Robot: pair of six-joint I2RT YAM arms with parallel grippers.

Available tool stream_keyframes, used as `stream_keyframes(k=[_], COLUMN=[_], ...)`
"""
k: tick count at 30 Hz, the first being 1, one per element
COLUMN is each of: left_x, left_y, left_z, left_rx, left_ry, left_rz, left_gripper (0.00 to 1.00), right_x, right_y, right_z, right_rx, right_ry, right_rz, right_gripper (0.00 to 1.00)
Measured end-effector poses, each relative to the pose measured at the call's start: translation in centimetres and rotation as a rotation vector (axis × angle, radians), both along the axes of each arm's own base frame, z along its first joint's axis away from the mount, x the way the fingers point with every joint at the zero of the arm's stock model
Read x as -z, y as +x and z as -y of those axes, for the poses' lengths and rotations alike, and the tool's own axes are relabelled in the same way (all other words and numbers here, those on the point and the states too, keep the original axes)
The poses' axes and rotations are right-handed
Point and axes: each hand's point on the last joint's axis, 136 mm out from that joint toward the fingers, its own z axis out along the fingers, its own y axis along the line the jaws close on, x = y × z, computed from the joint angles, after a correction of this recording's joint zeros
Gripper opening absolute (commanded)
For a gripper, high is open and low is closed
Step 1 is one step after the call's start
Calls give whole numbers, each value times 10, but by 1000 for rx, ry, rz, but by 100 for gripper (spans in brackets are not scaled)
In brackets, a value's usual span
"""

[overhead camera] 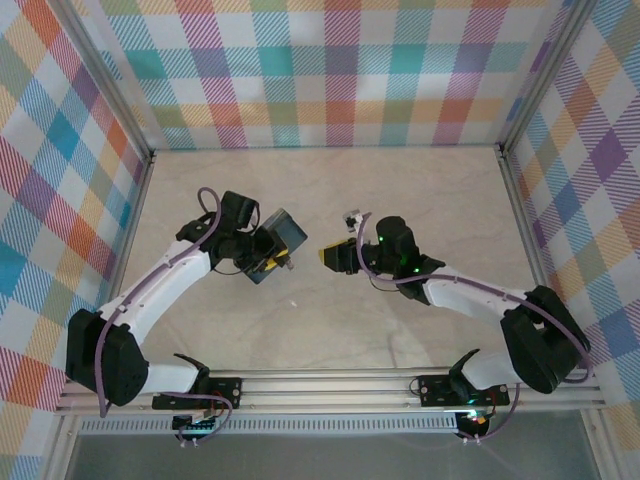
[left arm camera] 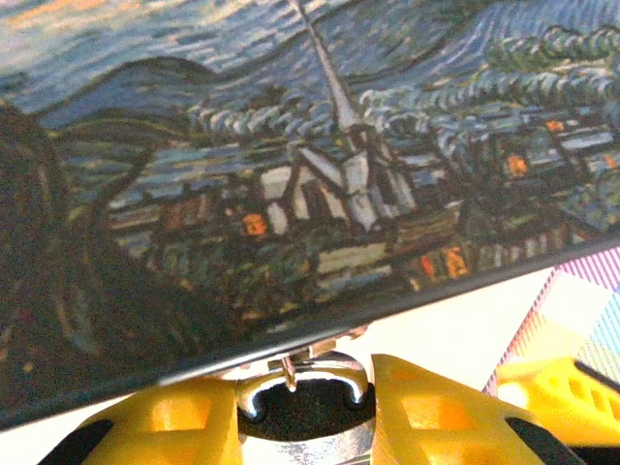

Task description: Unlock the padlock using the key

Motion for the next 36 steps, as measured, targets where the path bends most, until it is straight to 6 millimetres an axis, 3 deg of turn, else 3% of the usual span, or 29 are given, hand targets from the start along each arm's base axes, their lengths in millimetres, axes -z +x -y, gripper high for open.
stream_keyframes(k=[5,11,15,25,36], left_x=[3,2,8,5,3], left_y=[-3,-4,-7,-4,-5], left_z=[3,8,11,13,17], left_rx=[16,34,37,38,48], left_ry=[4,-5,-15,-19,-38], left_rz=[-52,-95,-135,-149,-156], left_gripper=[8,8,8,8,8], right_x=[0,-3,-3,25,23], right_y=[-17,-47,-56,-40,-26], right_z=[-6,-34,-53,-60,-60], right_rx=[-122,-274,-305,-274,-211], right_ry=[-97,-184,-241,-440,-507], right_rz=[192,497,689,924,1045], right_gripper=[31,32,34,29,30])
